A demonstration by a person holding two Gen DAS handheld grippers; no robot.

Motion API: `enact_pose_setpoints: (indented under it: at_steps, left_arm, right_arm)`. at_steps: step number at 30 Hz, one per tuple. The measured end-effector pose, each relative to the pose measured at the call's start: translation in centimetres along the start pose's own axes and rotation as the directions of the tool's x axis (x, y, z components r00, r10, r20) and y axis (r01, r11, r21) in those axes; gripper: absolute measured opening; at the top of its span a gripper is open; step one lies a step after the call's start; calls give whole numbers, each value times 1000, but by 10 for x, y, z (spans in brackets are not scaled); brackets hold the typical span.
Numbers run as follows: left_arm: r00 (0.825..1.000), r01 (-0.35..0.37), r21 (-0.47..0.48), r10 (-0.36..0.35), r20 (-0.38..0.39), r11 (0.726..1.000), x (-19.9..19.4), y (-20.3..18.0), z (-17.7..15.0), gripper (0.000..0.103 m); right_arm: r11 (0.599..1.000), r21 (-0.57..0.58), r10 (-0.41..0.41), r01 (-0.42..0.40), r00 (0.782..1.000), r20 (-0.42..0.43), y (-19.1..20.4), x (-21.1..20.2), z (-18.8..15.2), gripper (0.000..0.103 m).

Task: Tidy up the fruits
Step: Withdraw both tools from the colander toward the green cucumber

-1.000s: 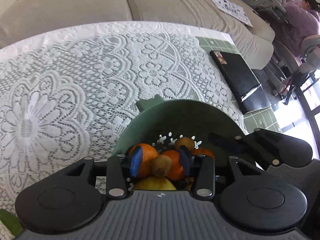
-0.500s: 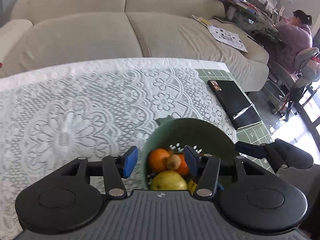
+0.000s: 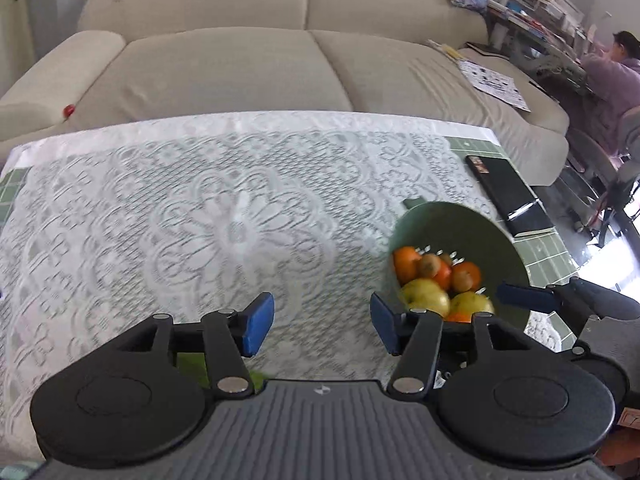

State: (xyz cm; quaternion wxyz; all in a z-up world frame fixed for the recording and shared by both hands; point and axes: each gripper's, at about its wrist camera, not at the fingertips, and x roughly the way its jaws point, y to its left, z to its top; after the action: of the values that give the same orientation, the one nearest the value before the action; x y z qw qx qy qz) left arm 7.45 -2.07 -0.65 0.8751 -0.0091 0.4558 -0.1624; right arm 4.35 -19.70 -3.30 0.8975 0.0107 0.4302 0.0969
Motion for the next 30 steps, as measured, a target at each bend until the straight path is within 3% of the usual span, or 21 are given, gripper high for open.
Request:
enact_pose_setpoints:
  at_steps: [8,19,28,30]
  left_arm:
    - [1000,-11,-43,11,-12,999,-13,39,-19,65]
    - [999,3,-112,-7,-38,994,-6,70,-38,65]
    - [998,-7,-166,-3,-64,986,5,90,-46,65]
    - [998,-10,-181,-2,-69,983,8,94,-47,65]
  right_arm:
    - [997,5,76,-76,994,-76,30,12,-6,92]
    - [993,-115,8,-34,977,-213,60,49,-24,89]
    - [992,-125,-27,-8,960,-280,61,85,-35,89]
    - [992,-125,-21,-15,958,-286,61,91,-37,84]
